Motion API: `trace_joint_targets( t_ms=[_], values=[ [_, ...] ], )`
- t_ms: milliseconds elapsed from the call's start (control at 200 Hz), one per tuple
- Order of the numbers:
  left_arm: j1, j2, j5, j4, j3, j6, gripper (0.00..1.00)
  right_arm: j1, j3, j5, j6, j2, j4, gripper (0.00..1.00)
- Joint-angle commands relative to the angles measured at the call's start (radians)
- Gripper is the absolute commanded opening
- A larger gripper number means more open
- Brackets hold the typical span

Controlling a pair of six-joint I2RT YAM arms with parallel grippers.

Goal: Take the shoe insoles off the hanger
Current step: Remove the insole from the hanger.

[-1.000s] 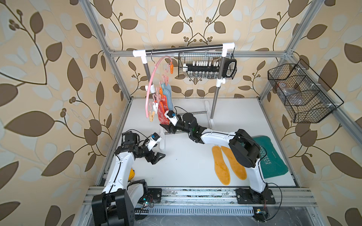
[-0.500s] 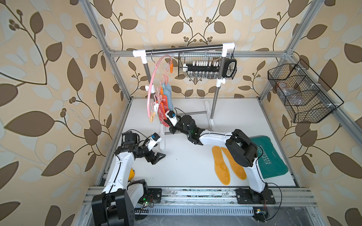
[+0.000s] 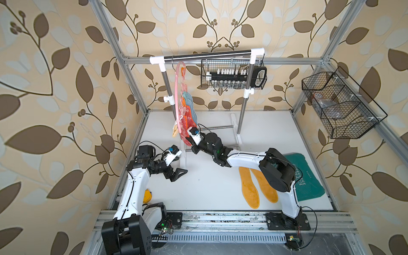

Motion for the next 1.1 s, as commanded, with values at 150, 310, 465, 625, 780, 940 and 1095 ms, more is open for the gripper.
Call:
trace_joint_targets(
  t_ms=[150, 310, 465, 625, 780, 940, 1095],
  values=[
    [0.013, -0.005, 0.099, 0.011, 0.125, -0.165, 0.99, 0.019, -0.051, -0.049, 0.018, -0.115, -0.015, 0.07],
    [0.012, -0.021, 0.125, 0.071, 0.126, -0.242, 0.99, 0.020, -0.053, -0.192, -0.007, -0.129, -0.053, 0.08],
    [0.013, -0.020, 0.107, 0.070, 0.145, -0.273, 0.99, 0.019, -0.054, -0.256, 0.014, -0.142, -0.050, 0.06],
    [0.016, -0.023, 0.073, 0.104, 0.160, -0.338, 0.99, 0.018, -0.081, -0.246, 0.025, -0.176, -0.049, 0.06],
    [0.021, -0.017, 0.074, 0.120, 0.171, -0.377, 0.99, 0.016, -0.094, -0.280, 0.017, -0.211, -0.084, 0.06],
    [0.029, -0.009, 0.077, 0.112, 0.190, -0.397, 0.98, 0.010, -0.113, -0.316, 0.005, -0.255, -0.107, 0.05],
    [0.036, -0.013, 0.090, 0.098, 0.187, -0.380, 0.98, 0.001, -0.117, -0.383, 0.007, -0.288, -0.138, 0.06]
  ],
)
